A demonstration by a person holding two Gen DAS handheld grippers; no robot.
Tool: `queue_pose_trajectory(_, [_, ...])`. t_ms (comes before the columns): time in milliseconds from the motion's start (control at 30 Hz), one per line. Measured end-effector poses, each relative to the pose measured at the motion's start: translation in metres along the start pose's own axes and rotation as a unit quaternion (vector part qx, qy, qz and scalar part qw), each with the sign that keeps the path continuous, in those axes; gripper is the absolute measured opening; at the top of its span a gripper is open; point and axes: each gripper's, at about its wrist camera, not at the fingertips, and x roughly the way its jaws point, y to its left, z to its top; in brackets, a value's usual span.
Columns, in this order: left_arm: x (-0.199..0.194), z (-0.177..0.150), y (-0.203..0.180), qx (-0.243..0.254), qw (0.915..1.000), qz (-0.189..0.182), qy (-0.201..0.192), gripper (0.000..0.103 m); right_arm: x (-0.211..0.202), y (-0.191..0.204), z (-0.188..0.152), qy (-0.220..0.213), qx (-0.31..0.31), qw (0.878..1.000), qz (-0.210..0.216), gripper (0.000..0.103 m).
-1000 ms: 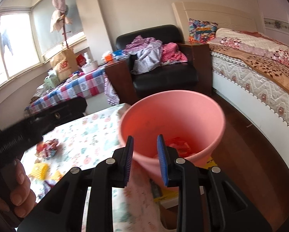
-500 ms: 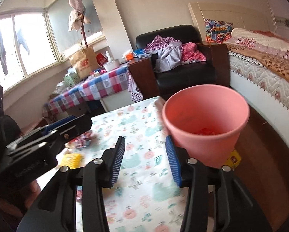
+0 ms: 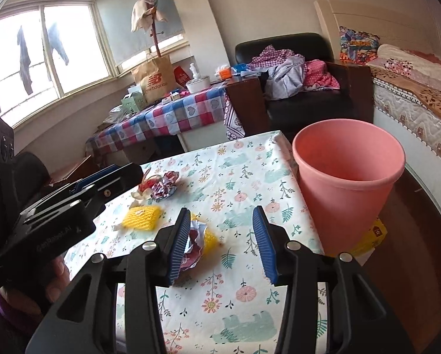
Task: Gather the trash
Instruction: 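Move both tools back over the table, then lower both tools toward the white foam strip and yellow foam net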
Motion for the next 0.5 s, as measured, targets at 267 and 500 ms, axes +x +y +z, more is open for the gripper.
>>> queue_pose_trajectory(267, [-0.012, -0.019, 0.038, -0.041, 0.9984, 0.041, 0.0, 0.045, 0.011, 0.017, -0.002, 0.027, -0.019, 0.999, 0.04, 0.067])
queue_pose_trajectory(500, [-0.022, -0.03, 0.076, -0.085, 0.9936, 0.074, -0.002, 0.045, 0.017, 0.029, -0.002, 0.032, -0.037, 0.998, 0.049, 0.067])
